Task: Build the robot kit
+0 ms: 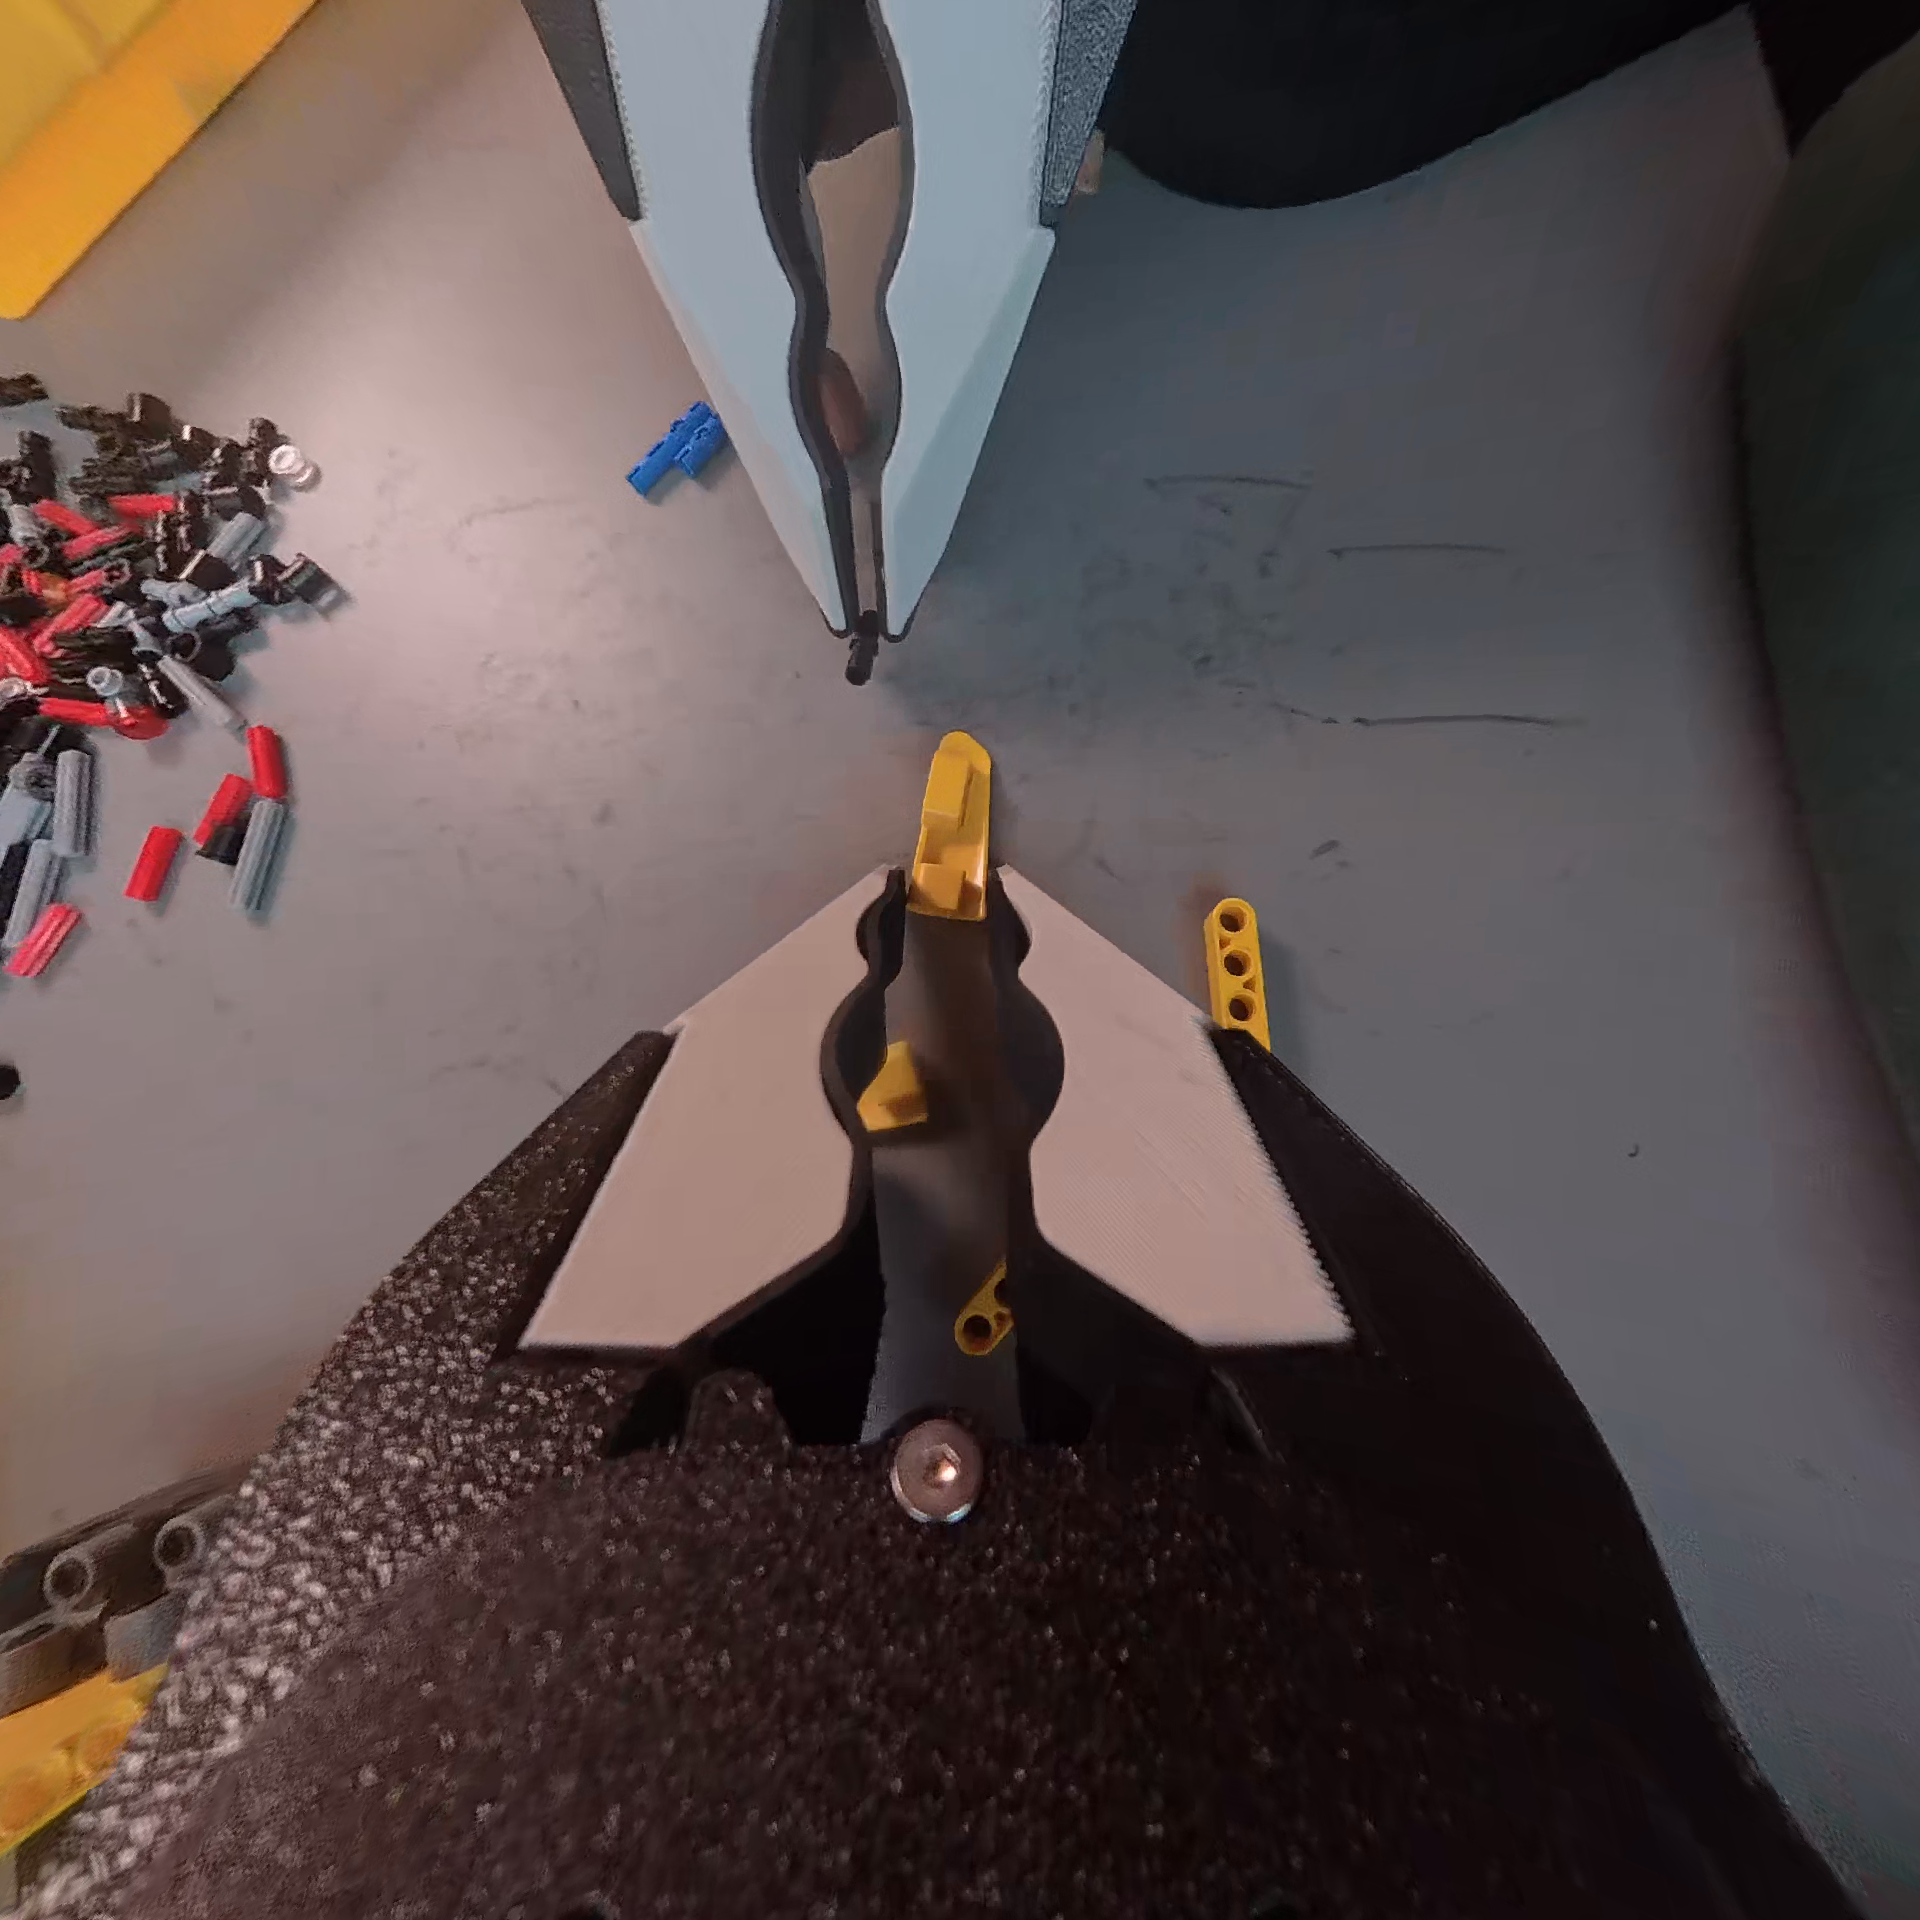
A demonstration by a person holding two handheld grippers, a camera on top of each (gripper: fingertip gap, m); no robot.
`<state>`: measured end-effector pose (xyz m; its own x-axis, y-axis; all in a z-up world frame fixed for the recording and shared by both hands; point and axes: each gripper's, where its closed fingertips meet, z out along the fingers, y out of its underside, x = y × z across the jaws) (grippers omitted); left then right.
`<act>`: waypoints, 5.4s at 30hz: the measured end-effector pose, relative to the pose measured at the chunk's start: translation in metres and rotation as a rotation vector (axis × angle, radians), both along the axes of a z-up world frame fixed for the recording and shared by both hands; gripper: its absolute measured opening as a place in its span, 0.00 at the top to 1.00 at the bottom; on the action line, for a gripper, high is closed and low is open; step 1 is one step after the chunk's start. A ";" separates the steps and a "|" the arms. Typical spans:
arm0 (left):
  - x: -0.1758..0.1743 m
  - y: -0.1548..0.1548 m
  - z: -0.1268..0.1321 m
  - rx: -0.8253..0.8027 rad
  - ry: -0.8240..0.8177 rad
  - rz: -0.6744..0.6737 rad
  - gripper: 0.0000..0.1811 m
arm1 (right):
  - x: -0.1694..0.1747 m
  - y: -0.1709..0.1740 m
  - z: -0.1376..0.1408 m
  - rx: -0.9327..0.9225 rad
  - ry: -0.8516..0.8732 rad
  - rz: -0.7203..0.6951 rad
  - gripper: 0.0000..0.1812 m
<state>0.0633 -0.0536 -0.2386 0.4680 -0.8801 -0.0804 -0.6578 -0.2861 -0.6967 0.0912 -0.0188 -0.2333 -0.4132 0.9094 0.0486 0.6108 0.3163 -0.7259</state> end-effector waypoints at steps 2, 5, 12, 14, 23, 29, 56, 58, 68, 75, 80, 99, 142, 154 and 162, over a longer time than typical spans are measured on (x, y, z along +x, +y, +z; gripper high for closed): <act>-0.005 0.005 0.000 0.012 0.011 0.014 0.91 | 0.000 -0.002 0.000 0.001 -0.004 0.008 0.98; -0.012 0.010 -0.001 0.009 0.016 0.042 0.90 | 0.001 -0.003 0.000 0.005 -0.006 0.011 0.98; -0.029 0.036 0.011 0.143 0.042 0.198 0.91 | 0.001 -0.002 -0.001 0.014 -0.008 0.008 0.98; -0.026 0.032 0.014 0.117 0.002 0.198 0.91 | 0.002 -0.001 -0.001 0.015 -0.008 0.006 0.98; -0.003 0.010 0.000 -0.026 -0.022 0.126 0.79 | 0.001 -0.001 -0.001 0.025 -0.008 0.004 0.98; -0.002 0.010 -0.002 -0.019 -0.009 0.103 0.88 | 0.000 -0.004 -0.002 0.038 -0.011 0.016 0.98; 0.016 0.005 0.007 -0.002 -0.056 0.079 0.92 | -0.005 -0.021 -0.007 0.075 -0.127 0.075 0.98; 0.016 0.004 0.006 -0.011 -0.062 0.081 0.92 | -0.006 -0.021 -0.007 0.094 -0.113 0.090 0.98; 0.017 0.001 0.012 0.001 -0.083 0.074 0.98 | -0.012 -0.029 0.012 0.105 0.002 0.119 0.98; 0.017 0.000 0.015 -0.003 -0.110 0.074 0.95 | -0.011 -0.032 0.013 0.092 0.009 0.125 0.98; 0.018 0.000 0.018 -0.001 -0.129 0.068 0.98 | -0.013 -0.032 0.019 0.076 0.041 0.118 0.98; 0.021 -0.008 0.064 -0.044 -0.486 0.013 0.98 | -0.015 -0.041 0.063 -0.081 0.287 0.139 0.97; 0.013 0.014 0.040 0.056 -0.293 0.115 0.83 | -0.005 -0.019 0.042 -0.101 0.226 0.089 0.98; 0.015 0.015 0.045 0.094 -0.284 0.125 0.83 | -0.008 -0.020 0.044 -0.128 0.238 0.083 0.98; 0.015 0.018 0.059 0.152 -0.342 0.150 0.83 | -0.010 -0.019 0.060 -0.205 0.306 0.072 0.98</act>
